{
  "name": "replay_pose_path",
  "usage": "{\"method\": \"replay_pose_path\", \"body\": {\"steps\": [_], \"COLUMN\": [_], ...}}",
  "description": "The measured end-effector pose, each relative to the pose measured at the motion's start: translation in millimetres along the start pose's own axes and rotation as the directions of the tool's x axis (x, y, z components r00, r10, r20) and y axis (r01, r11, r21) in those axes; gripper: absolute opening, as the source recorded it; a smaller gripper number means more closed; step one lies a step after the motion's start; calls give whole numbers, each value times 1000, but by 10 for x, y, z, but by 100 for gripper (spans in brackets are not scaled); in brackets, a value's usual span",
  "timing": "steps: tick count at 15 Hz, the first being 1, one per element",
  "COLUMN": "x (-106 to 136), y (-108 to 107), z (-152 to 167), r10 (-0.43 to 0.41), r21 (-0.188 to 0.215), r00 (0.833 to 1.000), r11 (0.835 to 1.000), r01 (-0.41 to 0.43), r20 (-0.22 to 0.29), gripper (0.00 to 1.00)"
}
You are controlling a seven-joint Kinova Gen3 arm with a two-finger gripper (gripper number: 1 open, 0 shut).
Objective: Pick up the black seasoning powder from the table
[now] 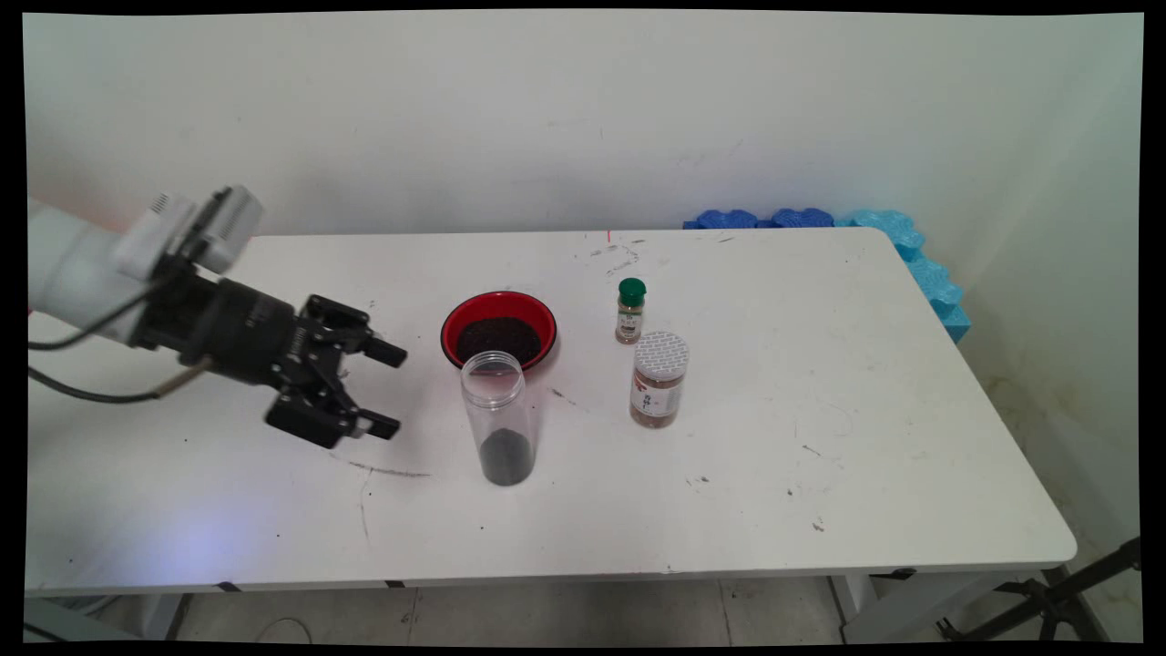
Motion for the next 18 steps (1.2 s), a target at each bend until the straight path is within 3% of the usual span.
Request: {"method": "replay_pose_path", "body": {"steps": [8, 18], "x": [-45, -28], "y": [-73, -135], "z": [556, 993], "r10": [-20, -33], "r21": [35, 37], "r00": [1000, 999], "r11": [999, 999], "r01": [20, 32], "r20": [5, 16], "gripper": [100, 100]}}
